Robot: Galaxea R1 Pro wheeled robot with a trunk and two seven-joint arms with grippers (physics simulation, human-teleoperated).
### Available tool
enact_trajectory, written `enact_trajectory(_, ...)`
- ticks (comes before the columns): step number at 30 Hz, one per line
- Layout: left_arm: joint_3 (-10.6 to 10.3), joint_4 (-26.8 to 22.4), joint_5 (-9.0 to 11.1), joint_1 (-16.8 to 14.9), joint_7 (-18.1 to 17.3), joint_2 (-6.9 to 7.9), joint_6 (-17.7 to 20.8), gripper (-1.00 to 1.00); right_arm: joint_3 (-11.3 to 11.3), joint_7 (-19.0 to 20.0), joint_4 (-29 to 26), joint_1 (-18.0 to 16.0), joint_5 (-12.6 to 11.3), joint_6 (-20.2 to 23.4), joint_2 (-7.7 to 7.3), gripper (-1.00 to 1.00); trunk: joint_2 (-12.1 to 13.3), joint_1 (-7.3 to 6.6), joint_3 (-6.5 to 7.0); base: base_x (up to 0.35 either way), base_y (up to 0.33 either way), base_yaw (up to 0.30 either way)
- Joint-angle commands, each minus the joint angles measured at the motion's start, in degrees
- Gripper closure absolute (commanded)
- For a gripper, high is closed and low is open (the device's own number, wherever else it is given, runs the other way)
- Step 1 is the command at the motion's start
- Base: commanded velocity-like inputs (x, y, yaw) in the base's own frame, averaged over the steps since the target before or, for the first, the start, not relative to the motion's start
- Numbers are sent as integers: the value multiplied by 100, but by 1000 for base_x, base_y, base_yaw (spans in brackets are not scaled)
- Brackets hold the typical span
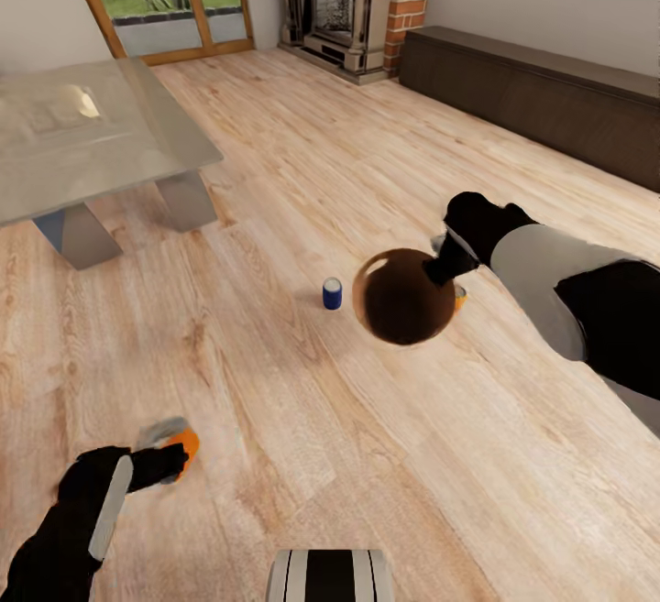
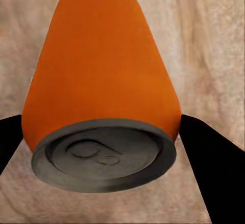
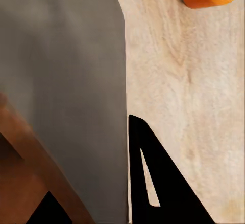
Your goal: Put the three can of soda from the living room inside the tash can in the kitchen.
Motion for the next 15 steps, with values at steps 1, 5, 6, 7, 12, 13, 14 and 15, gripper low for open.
enact_trajectory(1, -1604, 311, -208, -319, 5, -366, 255, 100, 35, 231, 214, 14, -34, 0, -205, 100, 2, -2, 22, -15, 0, 0)
enact_trajectory(5, -1742, 523, -495, -543, 22, -578, 313, 100, -83, 387, 349, 53, -157, 0, -361, 100, 7, -13, 111, -8, 0, 0)
enact_trajectory(6, -1756, 542, -524, -563, 24, -597, 313, 100, -94, 402, 363, 64, -169, 0, -377, 100, 8, -15, 133, -4, 0, 0)
enact_trajectory(7, -1775, 570, -564, -595, 27, -626, 313, 100, -111, 424, 382, 82, -187, 0, -399, 100, 10, -18, 155, -3, 0, 0)
enact_trajectory(12, -1803, 544, -613, -637, 25, -656, 313, 100, -127, 453, 408, 163, -205, 0, -429, 100, 16, -31, 266, -1, 0, 0)
enact_trajectory(13, -1805, 526, -619, -641, 25, -657, 313, 100, -129, 455, 411, 191, -206, 0, -433, 100, 18, -33, 288, 0, 0, 0)
enact_trajectory(14, -1806, 520, -622, -642, 24, -657, 313, 100, -129, 455, 412, 207, -207, 0, -434, 100, 19, -36, 310, 0, 0, 0)
enact_trajectory(15, -1807, 511, -625, -644, 24, -658, 313, 100, -129, 454, 413, 241, -208, 0, -436, 100, 20, -38, 332, 0, 0, 0)
